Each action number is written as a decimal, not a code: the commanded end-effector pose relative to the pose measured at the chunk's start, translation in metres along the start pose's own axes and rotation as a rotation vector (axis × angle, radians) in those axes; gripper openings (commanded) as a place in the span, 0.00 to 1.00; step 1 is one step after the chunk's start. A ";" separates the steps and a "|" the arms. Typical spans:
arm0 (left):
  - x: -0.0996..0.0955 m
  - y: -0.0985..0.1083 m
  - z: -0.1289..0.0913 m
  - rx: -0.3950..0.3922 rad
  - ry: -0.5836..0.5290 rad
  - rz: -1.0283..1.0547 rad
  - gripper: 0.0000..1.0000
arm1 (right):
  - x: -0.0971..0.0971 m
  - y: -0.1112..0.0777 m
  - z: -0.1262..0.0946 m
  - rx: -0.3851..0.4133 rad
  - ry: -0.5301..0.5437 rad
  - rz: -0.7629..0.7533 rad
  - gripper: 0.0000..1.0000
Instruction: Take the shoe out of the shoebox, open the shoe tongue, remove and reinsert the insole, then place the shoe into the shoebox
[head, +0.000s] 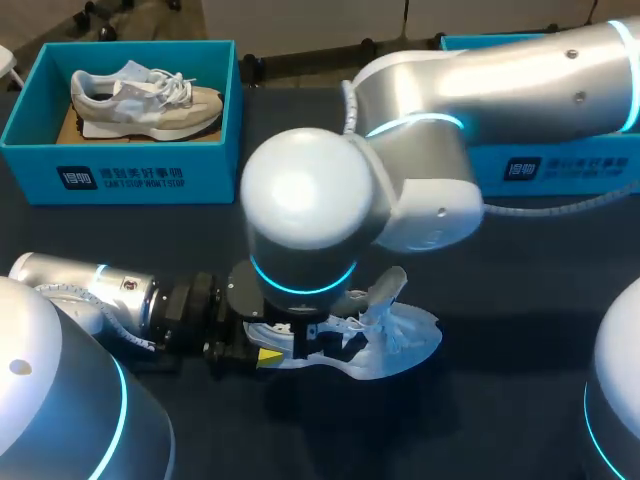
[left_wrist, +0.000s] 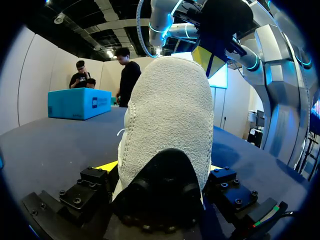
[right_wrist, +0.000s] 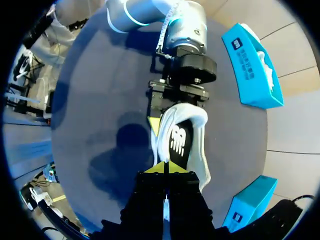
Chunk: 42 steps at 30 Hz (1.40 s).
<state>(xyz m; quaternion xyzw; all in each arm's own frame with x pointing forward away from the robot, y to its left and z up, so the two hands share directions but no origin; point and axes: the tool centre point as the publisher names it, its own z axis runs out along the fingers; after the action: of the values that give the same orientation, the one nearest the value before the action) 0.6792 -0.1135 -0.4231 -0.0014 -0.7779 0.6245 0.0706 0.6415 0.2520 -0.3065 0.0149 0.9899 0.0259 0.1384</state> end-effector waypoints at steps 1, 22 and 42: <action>0.000 0.001 0.000 0.000 -0.004 0.000 0.00 | -0.002 0.027 0.016 0.071 -0.007 -0.004 0.00; 0.000 0.001 0.000 0.000 -0.004 0.000 0.00 | -0.017 0.002 0.041 0.074 -0.012 0.054 0.00; 0.000 0.001 0.000 0.000 -0.004 0.000 0.00 | -0.010 -0.013 0.068 0.054 0.052 0.087 0.00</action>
<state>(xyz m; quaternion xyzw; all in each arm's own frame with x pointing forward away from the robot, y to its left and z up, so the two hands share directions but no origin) 0.6791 -0.1136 -0.4231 -0.0016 -0.7778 0.6245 0.0706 0.6714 0.2478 -0.3672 0.0588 0.9921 0.0015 0.1109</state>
